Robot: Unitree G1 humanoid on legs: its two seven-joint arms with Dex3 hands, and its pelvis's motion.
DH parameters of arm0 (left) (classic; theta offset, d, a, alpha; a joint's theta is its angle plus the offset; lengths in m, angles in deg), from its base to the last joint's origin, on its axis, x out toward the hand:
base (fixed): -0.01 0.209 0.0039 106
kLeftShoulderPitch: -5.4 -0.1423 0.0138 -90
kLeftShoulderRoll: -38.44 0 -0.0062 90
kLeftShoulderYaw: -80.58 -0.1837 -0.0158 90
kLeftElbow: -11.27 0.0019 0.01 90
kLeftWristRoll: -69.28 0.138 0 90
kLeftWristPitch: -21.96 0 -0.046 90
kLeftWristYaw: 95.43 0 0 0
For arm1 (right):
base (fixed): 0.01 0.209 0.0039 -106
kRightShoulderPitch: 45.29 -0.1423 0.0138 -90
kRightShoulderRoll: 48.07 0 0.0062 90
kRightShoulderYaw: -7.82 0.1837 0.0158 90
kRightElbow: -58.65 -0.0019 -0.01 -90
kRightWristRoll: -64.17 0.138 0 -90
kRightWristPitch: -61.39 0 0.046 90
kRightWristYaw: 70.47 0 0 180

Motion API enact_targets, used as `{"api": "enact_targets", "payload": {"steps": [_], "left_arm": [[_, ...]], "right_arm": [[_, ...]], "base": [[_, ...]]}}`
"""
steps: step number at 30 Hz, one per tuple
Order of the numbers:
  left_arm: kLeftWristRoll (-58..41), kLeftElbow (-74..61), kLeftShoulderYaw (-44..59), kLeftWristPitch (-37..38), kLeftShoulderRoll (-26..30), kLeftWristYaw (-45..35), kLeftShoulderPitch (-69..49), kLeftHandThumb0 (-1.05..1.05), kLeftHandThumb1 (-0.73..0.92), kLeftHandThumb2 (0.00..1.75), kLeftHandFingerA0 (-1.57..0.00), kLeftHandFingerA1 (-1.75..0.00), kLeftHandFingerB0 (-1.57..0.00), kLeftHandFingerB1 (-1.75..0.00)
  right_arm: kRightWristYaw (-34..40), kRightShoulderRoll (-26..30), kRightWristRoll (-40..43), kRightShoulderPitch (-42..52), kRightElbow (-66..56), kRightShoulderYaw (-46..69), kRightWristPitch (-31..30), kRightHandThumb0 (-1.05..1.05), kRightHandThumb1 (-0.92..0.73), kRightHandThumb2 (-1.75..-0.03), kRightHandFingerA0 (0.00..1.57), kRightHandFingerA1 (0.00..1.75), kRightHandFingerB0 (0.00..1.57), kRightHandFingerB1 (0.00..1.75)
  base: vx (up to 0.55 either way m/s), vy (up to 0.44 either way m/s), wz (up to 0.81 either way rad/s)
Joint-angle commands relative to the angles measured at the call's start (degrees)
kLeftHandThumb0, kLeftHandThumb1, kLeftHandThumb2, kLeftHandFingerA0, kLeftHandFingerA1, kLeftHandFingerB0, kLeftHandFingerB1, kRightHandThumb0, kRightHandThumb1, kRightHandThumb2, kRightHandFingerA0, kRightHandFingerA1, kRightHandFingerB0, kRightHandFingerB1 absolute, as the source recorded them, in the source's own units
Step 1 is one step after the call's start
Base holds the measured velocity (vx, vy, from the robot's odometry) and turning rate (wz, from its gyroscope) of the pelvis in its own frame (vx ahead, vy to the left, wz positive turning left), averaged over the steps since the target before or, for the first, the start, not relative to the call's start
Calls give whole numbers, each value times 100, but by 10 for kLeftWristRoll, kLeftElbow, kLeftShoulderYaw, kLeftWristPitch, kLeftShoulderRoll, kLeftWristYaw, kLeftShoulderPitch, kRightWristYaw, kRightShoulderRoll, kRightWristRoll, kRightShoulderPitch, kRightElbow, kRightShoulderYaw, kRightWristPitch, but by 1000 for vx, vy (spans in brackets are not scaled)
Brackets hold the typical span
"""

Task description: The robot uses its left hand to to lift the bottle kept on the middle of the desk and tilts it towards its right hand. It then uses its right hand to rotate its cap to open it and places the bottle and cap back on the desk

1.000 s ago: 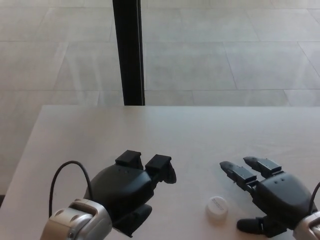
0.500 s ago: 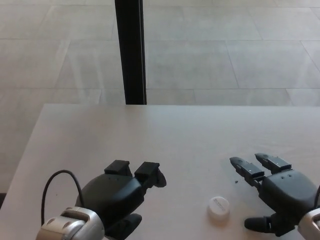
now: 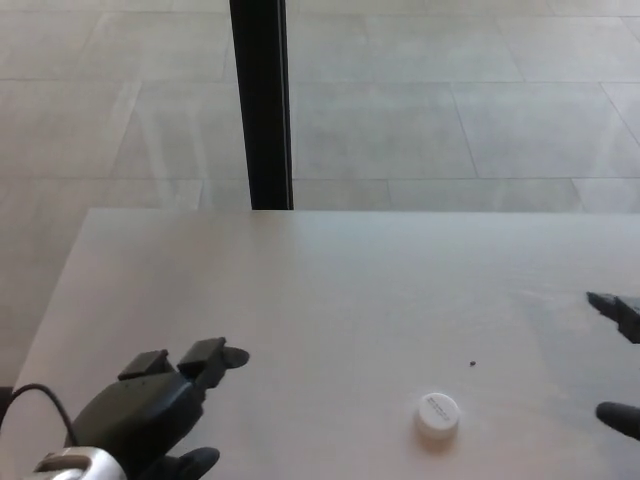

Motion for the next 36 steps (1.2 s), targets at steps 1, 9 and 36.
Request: {"api": "enact_targets", "payload": {"steps": [1, 9, 36], "left_arm": [[-276, 69, 333, 11, -23, 54, -112, -38, 70, 64, -79, -142, -57, -74], [-476, 233, 633, -18, -53, 137, -49, -44, 74, 63, -84, -119, -71, -58], [-398, 730, 656, 55, -31, 127, -205, -59, 80, 64, -42, -48, -28, -37]], "right_arm": [[-100, 59, 379, 112, 9, 383, -87, -70, -50, -85, 2, 23, 14, 39], [41, 25, 445, 101, 209, 541, -85, -54, -49, -78, 12, 49, 26, 43], [1, -105, 503, 115, 480, 608, -105, -41, -72, -62, 25, 46, 29, 32]], "base": [[0, 0, 0], [0, 0, 0], [0, 0, 0]]}}
